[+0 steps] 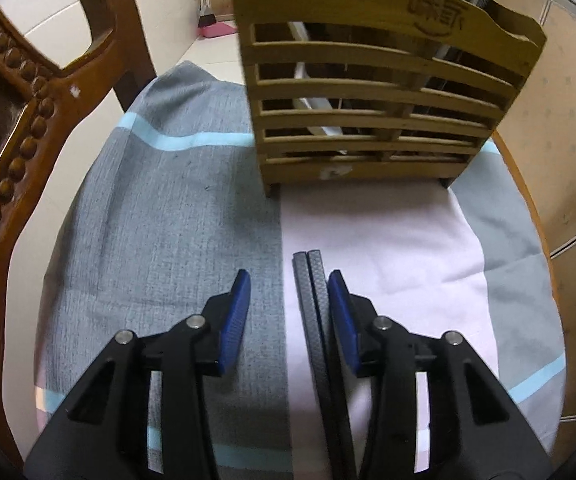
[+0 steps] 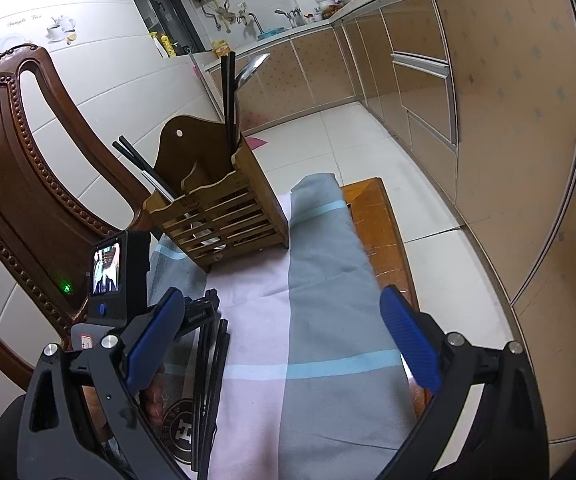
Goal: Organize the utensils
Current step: 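Grasp black chopsticks with the left tool while the right tool grasps chopsticks too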
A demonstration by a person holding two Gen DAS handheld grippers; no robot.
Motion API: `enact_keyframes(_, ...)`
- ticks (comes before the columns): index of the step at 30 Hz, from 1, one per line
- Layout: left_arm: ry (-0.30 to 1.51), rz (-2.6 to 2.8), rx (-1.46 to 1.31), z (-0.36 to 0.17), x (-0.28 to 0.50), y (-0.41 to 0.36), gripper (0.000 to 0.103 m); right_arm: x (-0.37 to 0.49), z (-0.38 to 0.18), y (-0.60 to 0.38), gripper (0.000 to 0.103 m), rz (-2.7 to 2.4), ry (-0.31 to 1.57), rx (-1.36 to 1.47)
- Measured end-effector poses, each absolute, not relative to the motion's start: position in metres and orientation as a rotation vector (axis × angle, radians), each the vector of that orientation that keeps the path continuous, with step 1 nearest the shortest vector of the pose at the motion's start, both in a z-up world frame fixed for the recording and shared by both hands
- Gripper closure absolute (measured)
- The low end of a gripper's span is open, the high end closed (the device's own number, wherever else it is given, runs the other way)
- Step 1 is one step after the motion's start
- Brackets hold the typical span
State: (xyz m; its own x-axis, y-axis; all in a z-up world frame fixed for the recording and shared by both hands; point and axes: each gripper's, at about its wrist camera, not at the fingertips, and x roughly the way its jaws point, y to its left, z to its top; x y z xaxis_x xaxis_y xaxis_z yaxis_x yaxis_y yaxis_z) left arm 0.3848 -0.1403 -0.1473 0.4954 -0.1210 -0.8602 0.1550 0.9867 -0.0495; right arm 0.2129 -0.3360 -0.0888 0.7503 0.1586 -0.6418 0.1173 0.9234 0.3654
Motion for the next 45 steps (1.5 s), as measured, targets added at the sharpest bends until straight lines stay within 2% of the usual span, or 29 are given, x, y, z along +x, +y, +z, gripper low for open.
enact_keyframes(8, 1.039, -0.194, 0.086, -0.143, 0.379, -0.135, 0.060, 0.216, -0.092, -0.331, 0.007, 0.024, 0.749, 0.382)
enact_keyframes(14, 1.040, -0.228, 0.137, -0.145, 0.348, -0.118, 0.060, 0.224, -0.108, -0.316, 0.007, 0.040, 0.843, 0.316)
enact_keyframes(19, 1.001, -0.317, 0.167, -0.146, 0.320, -0.103, 0.060, 0.233, -0.129, -0.282, 0.007, 0.052, 0.901, 0.180)
enact_keyframes(22, 0.969, -0.310, 0.082, -0.139, 0.318, -0.087, 0.060, 0.246, -0.151, -0.257, 0.007, 0.018, 0.937, 0.064)
enact_keyframes(25, 0.959, -0.211, -0.061, -0.127, 0.322, -0.059, 0.058, 0.257, -0.165, -0.242, 0.007, -0.011, 0.950, 0.002)
enact_keyframes(39, 1.022, -0.196, -0.075, -0.157, 0.368, -0.070, 0.058, 0.282, -0.190, -0.221, 0.007, -0.097, 0.990, -0.073)
enact_keyframes(45, 1.056, -0.179, -0.062, -0.161, 0.391, -0.077, 0.047, 0.289, -0.197, -0.217, 0.005, -0.100, 1.036, -0.106)
